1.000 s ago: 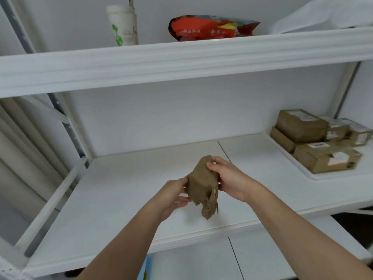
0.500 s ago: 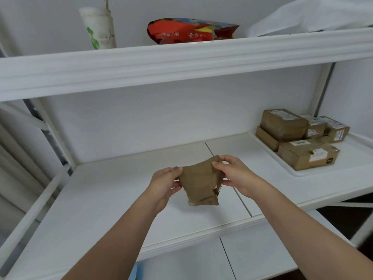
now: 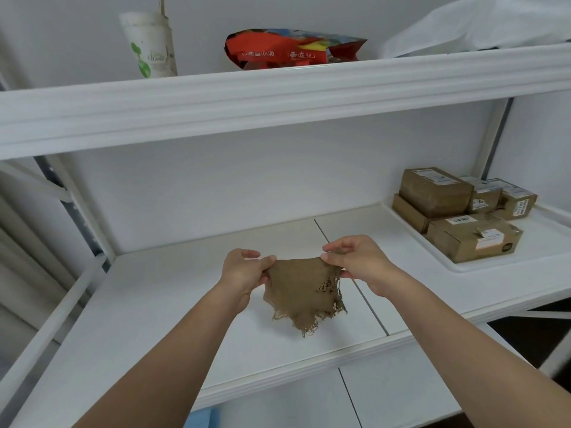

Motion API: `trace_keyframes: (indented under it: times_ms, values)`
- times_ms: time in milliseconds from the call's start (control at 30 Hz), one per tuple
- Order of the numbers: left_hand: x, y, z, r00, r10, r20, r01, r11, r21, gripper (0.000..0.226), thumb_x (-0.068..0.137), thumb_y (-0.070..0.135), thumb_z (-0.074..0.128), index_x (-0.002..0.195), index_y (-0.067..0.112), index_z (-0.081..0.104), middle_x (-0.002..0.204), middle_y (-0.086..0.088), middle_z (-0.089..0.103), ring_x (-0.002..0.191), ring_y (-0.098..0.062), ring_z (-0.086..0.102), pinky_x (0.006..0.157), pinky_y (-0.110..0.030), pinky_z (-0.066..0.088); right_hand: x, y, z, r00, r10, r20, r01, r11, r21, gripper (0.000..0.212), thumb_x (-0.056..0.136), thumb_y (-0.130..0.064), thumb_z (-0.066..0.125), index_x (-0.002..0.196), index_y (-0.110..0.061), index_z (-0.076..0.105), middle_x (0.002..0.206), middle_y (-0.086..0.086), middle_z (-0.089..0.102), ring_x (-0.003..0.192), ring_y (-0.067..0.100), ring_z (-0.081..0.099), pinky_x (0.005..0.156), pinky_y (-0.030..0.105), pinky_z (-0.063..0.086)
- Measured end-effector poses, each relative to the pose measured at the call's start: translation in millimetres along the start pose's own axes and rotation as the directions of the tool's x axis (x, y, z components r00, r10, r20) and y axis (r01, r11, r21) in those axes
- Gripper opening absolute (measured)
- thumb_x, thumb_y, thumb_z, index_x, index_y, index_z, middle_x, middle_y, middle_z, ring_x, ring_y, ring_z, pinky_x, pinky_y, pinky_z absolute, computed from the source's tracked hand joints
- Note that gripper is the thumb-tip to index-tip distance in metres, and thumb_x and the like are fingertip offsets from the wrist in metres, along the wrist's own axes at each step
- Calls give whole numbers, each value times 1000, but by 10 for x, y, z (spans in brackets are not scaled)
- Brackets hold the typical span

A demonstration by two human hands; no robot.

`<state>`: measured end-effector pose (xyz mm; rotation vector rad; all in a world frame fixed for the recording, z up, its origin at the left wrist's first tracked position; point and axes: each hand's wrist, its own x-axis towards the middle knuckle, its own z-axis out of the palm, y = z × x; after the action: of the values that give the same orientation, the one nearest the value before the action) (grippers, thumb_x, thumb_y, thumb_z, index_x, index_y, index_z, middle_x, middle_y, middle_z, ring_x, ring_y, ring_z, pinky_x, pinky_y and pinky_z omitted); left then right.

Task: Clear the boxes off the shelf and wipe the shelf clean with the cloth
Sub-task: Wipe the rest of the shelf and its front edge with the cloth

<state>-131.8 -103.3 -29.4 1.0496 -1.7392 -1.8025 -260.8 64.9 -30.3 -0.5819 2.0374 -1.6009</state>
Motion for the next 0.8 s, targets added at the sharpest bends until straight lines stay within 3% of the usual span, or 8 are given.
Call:
trace_keyframes:
  times_ms: [133,267,367,433,600,733,800]
  values:
    - [4,42,-78,997,30,67,-33,999,39,32,77,0,76,104,1,60,99,-16,64,77,-18,62,66,-21,51,12,-31,-5,999,-13,42,15,999,-51,31,75,-7,81,103,-11,70,88,-2,67,81,10,66,69,21,55]
    - [28,49,-144,992,101,77,-117,961,252,33,73,-8,75,100,8,62,81,-6,56,91,-22,60,80,-24,50,47,-28,5,999,-43,11,44,991,-124,31,70,2,82,96,-11,71,83,4,65,81,19,67,76,26,57]
    - [-4,58,-171,985,164,56,-173,929,327,31,77,-10,69,103,6,62,75,-6,56,79,-20,61,60,-16,47,58,-26,19,998,-64,-21,59,982,-181,26,71,0,83,93,-9,72,85,8,72,77,17,68,59,16,51]
    - [-13,59,-178,977,208,37,-208,915,345,26,79,-9,67,100,5,63,83,-11,64,77,-20,62,58,-16,46,61,-30,27,995,-82,-56,68,975,-212,22,72,-4,83,91,-9,72,83,6,72,71,14,65,47,12,42]
    - [-29,55,-175,965,263,2,-247,902,353,14,78,-7,67,83,6,67,76,-8,66,71,-18,62,58,-18,47,47,-42,44,987,-129,-96,102,964,-247,11,75,-6,79,84,-8,73,81,6,73,72,20,65,59,27,49]
    - [-47,41,-153,959,284,-7,-262,892,368,13,79,-2,69,74,10,65,80,-6,64,73,-16,58,60,-18,44,30,-50,43,989,-132,-74,104,949,-297,4,79,-10,76,81,-9,72,76,1,64,56,10,51,40,14,35]
    - [-50,42,-141,959,282,-8,-258,890,375,9,79,2,69,75,8,64,84,-5,63,75,-14,57,59,-18,42,20,-47,37,989,-126,-78,95,945,-313,5,82,-12,74,81,-9,69,74,-4,56,56,5,46,37,11,31]
